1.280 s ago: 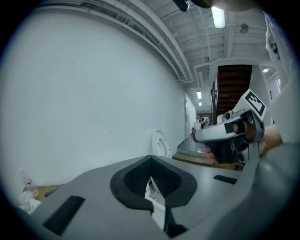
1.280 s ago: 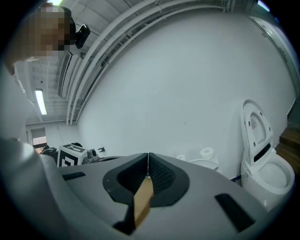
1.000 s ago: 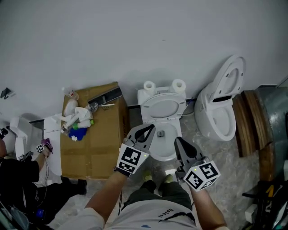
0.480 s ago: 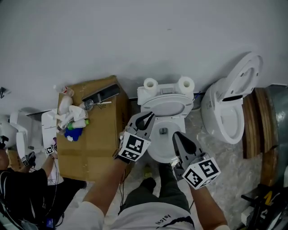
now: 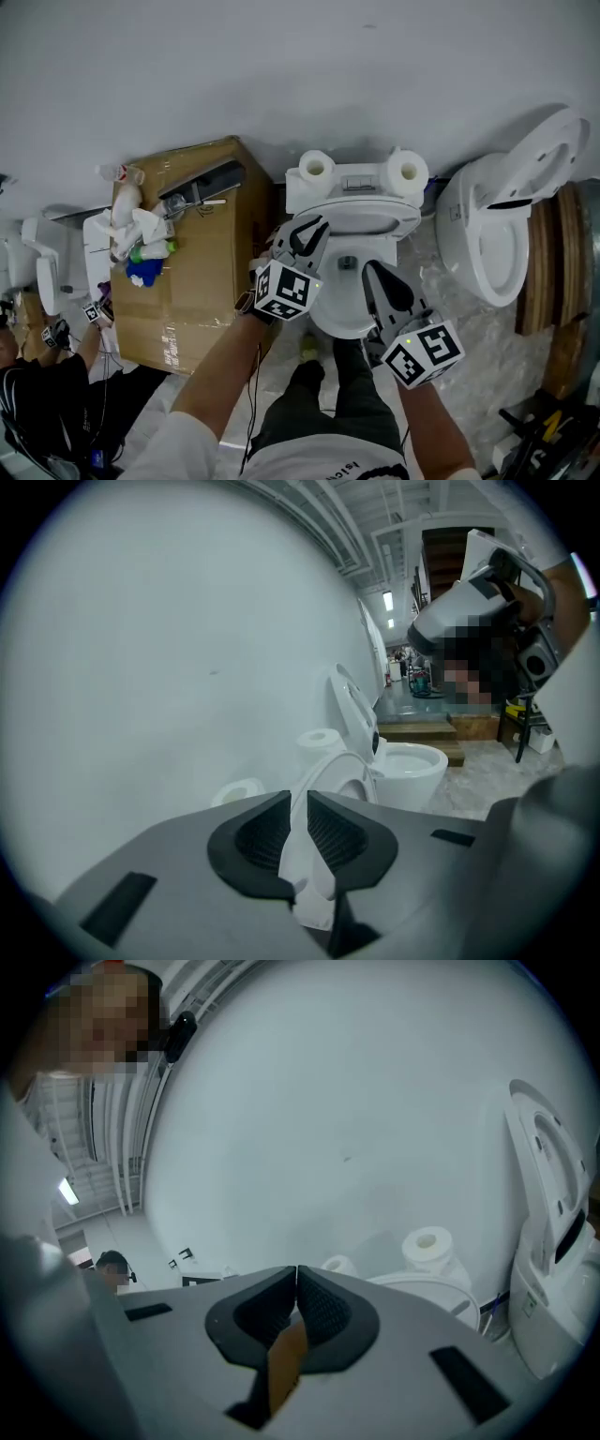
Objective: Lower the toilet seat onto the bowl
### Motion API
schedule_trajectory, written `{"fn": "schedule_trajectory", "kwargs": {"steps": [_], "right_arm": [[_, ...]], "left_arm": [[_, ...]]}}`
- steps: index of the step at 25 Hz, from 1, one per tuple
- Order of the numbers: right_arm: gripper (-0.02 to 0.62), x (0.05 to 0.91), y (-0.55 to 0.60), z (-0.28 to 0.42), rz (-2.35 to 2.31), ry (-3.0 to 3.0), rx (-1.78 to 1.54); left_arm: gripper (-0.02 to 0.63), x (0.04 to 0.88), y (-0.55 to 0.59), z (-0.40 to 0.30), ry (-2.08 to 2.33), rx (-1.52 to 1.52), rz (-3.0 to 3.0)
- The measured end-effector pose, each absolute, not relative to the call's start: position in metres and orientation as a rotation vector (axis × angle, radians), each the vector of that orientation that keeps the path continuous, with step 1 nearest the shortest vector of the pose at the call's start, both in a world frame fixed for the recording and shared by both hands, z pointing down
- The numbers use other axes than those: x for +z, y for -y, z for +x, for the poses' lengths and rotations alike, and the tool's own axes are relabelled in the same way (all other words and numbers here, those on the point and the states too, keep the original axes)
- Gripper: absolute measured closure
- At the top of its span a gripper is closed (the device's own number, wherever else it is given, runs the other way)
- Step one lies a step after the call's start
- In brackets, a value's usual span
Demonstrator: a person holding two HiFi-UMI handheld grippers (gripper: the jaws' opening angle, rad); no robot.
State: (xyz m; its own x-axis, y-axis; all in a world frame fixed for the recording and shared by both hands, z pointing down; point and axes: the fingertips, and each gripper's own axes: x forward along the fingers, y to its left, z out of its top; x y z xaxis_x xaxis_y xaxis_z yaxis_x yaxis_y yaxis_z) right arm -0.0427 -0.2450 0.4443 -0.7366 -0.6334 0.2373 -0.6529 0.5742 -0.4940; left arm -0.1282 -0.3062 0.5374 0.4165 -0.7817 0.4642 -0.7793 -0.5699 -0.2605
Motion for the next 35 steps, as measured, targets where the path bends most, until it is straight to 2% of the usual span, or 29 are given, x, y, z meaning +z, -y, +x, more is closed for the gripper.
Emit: {"fn": "schedule_trajectory", "kwargs": {"steps": [13, 24, 35], "right_arm": [[0.578, 0.488, 0.273, -0.050, 1.099, 2.713, 0.909], [0.578, 0.493, 0.268, -0.041, 1.118, 2.701, 0.929], [0.578, 0.484, 0.246, -0.036, 1.148, 2.709, 0.949]], "left_arm": [[0.557, 0.588, 0.342, -0.124, -1.304, -1.043, -2.554], [0.560, 0.595, 0.345, -0.123, -1.240, -1.087, -2.517], [0.565, 0.591, 0.296, -0.110, -1.161, -1.074, -2.560]]}}
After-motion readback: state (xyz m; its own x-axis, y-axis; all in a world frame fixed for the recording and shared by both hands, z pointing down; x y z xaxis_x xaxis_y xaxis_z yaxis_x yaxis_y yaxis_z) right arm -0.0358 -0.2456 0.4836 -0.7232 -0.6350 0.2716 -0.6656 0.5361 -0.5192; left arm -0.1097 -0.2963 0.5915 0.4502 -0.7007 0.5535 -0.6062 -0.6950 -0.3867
